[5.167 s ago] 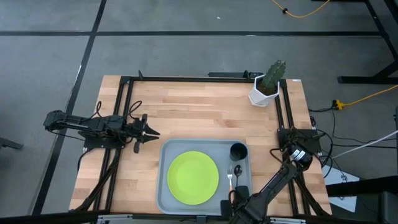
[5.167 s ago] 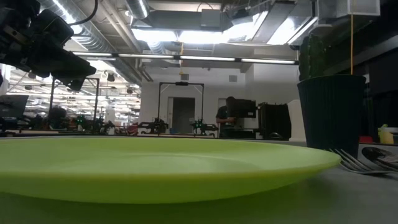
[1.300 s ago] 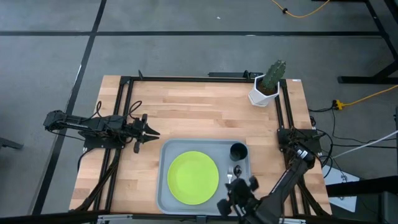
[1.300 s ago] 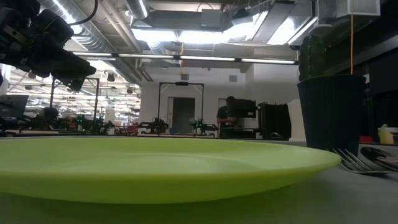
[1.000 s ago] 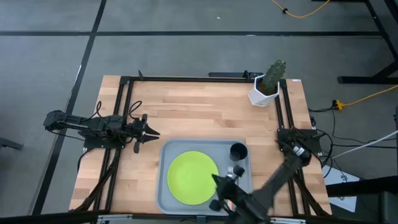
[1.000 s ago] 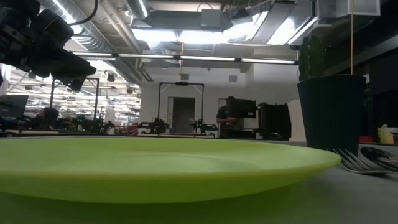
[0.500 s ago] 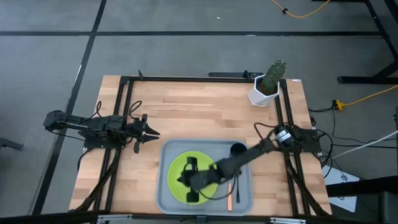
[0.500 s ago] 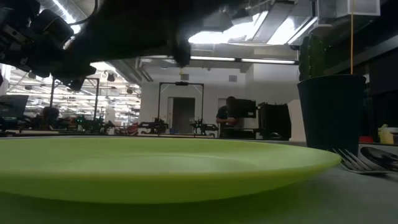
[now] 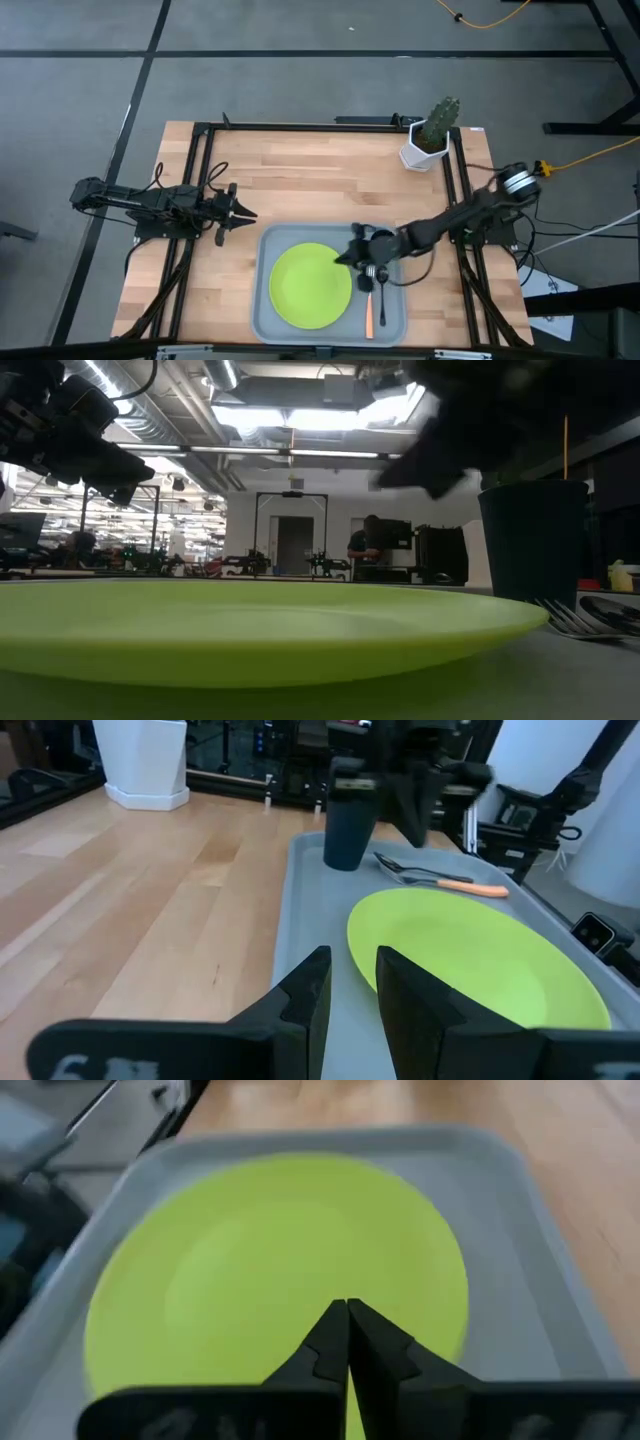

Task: Pick and place plate/cup/fork/spoon on tray
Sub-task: Adjust the black cup

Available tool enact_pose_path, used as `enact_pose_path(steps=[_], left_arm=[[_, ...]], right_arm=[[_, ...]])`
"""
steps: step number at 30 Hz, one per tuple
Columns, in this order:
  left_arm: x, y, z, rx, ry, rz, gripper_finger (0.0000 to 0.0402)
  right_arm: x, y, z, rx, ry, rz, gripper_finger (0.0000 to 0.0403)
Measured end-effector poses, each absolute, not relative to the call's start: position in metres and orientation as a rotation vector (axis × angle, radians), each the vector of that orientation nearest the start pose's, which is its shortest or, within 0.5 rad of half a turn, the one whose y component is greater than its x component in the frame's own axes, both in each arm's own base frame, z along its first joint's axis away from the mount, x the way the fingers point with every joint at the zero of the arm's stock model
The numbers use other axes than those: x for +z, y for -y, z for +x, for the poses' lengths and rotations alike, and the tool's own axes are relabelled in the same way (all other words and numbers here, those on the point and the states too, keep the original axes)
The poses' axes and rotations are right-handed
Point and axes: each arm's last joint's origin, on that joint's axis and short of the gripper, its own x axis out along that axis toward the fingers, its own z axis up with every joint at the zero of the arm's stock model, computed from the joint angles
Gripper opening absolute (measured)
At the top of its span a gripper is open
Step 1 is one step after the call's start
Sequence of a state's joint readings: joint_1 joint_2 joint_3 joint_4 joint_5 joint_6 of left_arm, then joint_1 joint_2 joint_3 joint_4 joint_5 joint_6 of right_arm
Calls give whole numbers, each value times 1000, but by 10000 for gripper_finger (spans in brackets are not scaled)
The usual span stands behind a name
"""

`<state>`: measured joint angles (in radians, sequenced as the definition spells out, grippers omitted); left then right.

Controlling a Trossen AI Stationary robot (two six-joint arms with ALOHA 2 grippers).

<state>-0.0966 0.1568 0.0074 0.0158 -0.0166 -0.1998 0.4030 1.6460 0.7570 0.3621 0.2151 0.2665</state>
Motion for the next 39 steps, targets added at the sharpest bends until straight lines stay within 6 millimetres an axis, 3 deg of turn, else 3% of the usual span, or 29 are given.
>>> enact_pose_path(steps=[8,15,22,39], left_arm=[[155,10,106,-66,-141,-192,76],[155,10,106,-66,-141,-192,76],[155,10,106,-67,-141,-192,76],[155,10,106,-66,-141,-192,76]], right_arm=[[161,-73,235,187,-504,-3,10],[154,-47,202,177,-391,18,10],[157,-43,192,280,-342,18,10],[186,-54,212,428,-242,-161,10]])
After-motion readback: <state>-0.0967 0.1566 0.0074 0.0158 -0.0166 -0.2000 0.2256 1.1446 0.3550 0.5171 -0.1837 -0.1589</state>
